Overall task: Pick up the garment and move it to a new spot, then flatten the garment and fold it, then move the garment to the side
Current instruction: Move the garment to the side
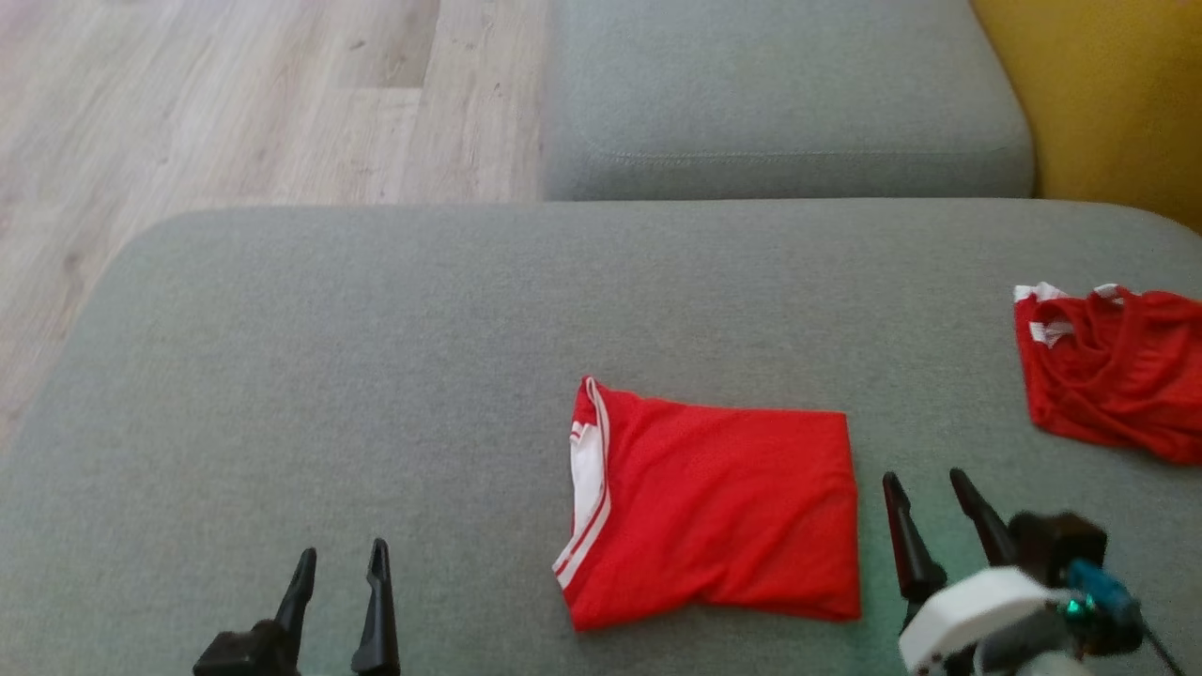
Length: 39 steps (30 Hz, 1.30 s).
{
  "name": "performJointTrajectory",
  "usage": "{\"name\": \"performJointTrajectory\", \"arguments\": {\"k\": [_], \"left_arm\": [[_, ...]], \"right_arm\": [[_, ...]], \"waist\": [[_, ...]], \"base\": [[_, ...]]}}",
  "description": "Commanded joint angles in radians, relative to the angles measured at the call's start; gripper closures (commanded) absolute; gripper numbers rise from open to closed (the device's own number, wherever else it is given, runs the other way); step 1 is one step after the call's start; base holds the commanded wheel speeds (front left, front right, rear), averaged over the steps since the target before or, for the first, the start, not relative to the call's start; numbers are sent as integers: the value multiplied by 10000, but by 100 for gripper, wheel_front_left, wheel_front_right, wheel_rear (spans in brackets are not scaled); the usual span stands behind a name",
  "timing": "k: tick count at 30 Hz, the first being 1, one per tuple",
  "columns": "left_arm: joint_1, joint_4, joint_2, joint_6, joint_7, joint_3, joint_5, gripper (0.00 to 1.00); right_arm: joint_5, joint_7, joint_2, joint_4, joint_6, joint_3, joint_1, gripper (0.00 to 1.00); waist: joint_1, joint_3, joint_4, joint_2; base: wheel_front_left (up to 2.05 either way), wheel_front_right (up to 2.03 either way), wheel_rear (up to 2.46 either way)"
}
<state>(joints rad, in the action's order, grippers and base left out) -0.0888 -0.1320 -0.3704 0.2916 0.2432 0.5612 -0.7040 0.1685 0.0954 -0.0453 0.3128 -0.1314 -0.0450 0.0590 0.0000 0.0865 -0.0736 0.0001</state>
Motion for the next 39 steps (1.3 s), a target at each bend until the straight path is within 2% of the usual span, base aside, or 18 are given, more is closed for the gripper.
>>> {"name": "performJointTrajectory", "arguments": {"k": [1,13,19,20,21,22,23,24,29,33,39], "left_arm": [[616,303,-139,75,75,-320,77,0],[909,111,80,-19,71,-132,173,0],[1024,0,172,-74,101,-130,228,0],[1027,-17,185,-79,106,-131,236,0],[1026,-32,196,-83,110,-134,242,0],[1024,-46,203,-88,114,-137,248,0],[1026,-56,210,-99,118,-134,257,0],[1030,-61,220,-108,121,-127,271,0],[1040,-10,230,-129,133,-45,391,0],[1162,66,190,-132,117,7,499,0],[1474,135,131,-134,105,-91,558,0]], "right_arm": [[-79,-185,-49,-253,7,-130,-838,0],[-642,-1680,-49,1561,7,422,-1706,0],[-143,-2268,-49,2312,7,69,-1894,0],[-9,-2370,-49,2398,7,-43,-1916,33],[160,-2459,-49,2470,7,-154,-1944,54],[322,-2549,-49,2539,7,-278,-1974,69],[469,-2572,-49,2584,7,-363,-2023,79],[561,-2570,-49,2624,7,-422,-2093,100],[398,-2095,-49,2636,7,-429,-2750,100],[-131,-1800,-49,2510,7,-171,-3484,100],[-832,-1927,-175,2168,7,243,-4221,100]], "waist": [[0,-93,-98,-1],[0,-864,-1086,-1],[0,-1084,-1377,-1],[0,-1092,-1390,-1],[0,-1093,-1394,-1],[0,-1093,-1388,-1],[0,-1094,-1366,-1],[0,-1099,-1331,-1],[0,-1225,-916,-1],[0,-1479,-293,-1],[0,-1878,791,-1]], "base": [[0,0,0],[0,0,0],[0,0,0],[0,0,0],[0,0,0],[0,0,0],[0,0,0],[0,0,0],[0,0,0],[0,0,0],[0,0,0]]}}
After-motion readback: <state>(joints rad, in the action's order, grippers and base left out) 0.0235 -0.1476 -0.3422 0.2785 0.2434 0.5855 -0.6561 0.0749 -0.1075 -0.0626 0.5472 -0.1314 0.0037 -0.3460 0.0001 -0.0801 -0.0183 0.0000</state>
